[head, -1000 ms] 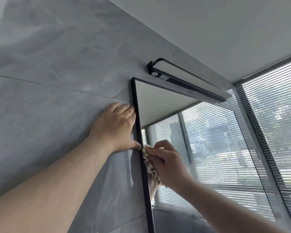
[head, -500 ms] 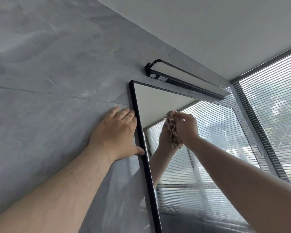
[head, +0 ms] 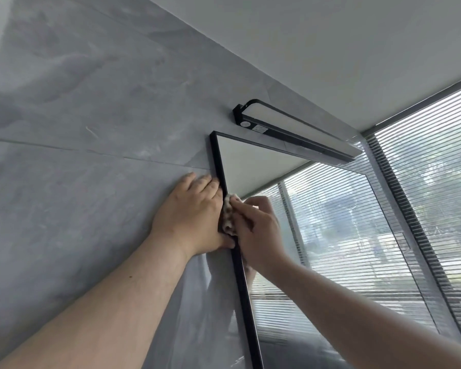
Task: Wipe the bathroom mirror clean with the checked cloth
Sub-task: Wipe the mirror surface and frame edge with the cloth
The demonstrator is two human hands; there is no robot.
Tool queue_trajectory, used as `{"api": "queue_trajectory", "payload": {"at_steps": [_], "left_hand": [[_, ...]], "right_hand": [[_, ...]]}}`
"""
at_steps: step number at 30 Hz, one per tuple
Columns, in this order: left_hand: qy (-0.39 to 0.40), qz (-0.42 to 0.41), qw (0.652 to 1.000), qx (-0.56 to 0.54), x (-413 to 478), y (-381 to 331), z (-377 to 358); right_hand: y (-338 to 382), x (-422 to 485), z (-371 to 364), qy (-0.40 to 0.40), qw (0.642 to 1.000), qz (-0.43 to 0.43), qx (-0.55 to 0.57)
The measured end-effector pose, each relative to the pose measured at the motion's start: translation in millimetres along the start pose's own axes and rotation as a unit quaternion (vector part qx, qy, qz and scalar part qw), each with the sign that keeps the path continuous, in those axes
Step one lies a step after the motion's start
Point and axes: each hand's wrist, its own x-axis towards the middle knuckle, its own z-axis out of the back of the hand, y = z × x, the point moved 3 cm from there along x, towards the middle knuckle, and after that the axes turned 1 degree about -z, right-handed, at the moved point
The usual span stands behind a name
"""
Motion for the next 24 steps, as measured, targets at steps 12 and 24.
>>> {"api": "queue_trajectory", "payload": {"at_steps": [12,24], "left_hand": [[0.003,-0.01,1.0,0.012,0,3,-5],[0.035,0.015,0.998,0.054,3,4,-5]], "right_hand": [[-82,5,62,-0.02,0.973,-0.099,-0.207],[-78,27,49,-0.078,0.981,-0.116,-0.135]]}}
